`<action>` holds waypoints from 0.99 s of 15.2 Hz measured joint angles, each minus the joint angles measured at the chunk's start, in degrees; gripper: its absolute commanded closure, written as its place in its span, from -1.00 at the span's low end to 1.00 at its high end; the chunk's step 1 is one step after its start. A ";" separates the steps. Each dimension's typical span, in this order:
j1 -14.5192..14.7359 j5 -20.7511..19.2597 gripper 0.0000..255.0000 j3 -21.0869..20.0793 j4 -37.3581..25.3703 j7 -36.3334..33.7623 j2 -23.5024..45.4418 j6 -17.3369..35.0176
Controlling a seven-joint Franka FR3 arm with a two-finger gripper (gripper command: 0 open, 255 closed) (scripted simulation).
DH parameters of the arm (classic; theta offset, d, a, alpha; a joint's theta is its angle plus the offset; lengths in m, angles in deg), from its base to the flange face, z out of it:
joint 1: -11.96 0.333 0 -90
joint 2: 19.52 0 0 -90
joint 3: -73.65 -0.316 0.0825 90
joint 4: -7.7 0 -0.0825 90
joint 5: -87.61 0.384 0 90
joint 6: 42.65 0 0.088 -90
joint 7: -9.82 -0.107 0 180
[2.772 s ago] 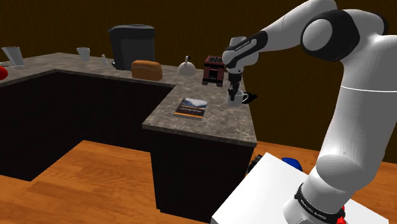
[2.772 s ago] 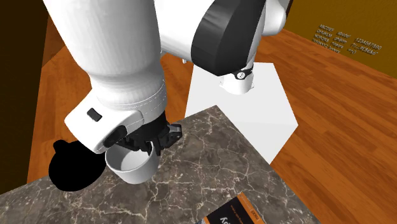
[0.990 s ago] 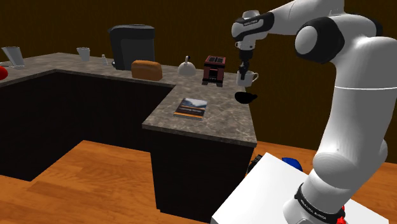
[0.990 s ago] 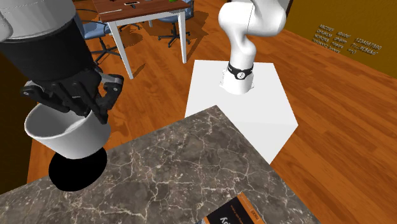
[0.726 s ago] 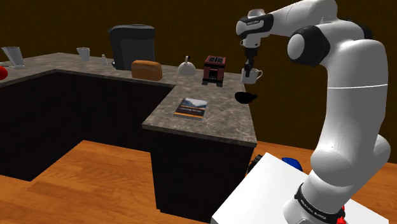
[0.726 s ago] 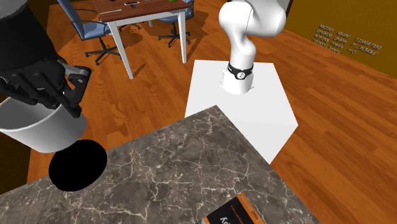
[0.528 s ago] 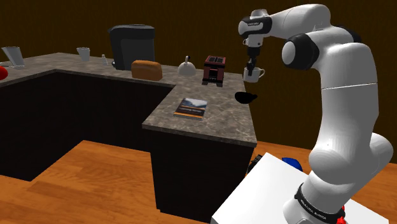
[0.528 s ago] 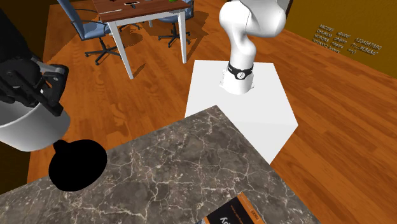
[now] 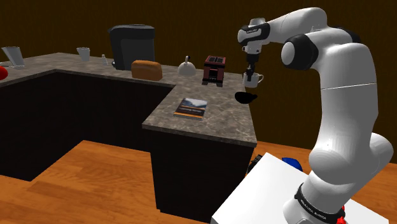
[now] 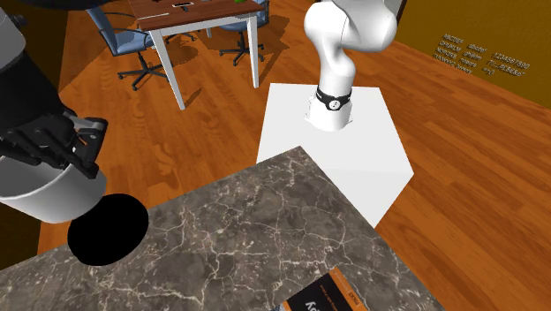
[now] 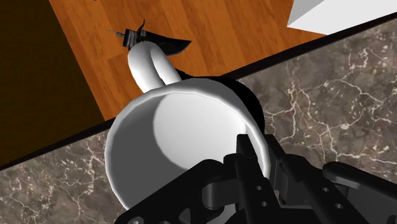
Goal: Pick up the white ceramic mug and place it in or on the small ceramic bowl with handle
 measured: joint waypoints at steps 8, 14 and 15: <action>0.43 0.07 1.00 -0.16 5.85 -0.24 0.21 6.01; 0.56 0.09 1.00 -0.22 7.10 -0.34 0.29 7.34; 0.55 0.09 1.00 -0.22 7.11 -0.33 0.29 7.35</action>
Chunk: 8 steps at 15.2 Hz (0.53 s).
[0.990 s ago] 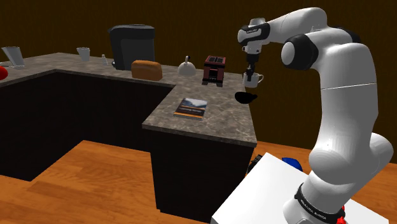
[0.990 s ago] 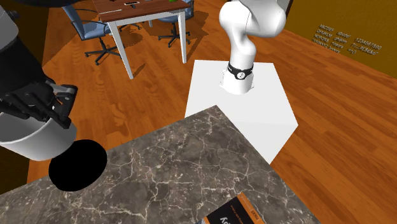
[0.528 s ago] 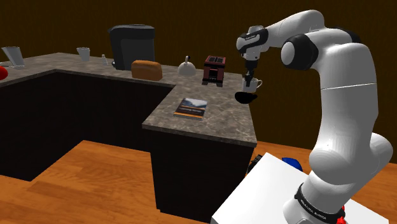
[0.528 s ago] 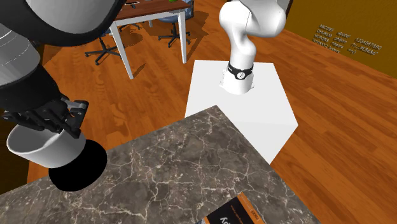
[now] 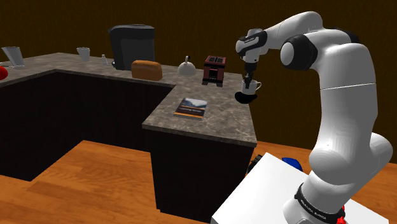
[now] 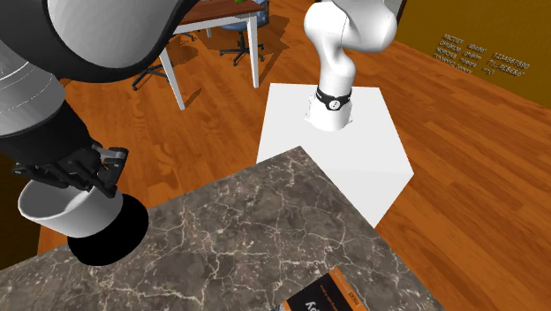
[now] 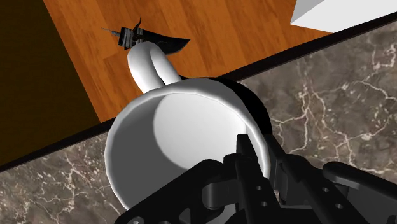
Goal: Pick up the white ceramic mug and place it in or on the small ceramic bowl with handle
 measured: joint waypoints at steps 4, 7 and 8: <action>0.00 0.00 -1.00 0.00 0.00 0.00 0.00 0.01; 0.00 0.00 -1.00 0.00 -0.01 0.00 0.00 0.01; 0.02 -0.06 -1.00 0.03 -0.56 -0.02 -0.19 -0.72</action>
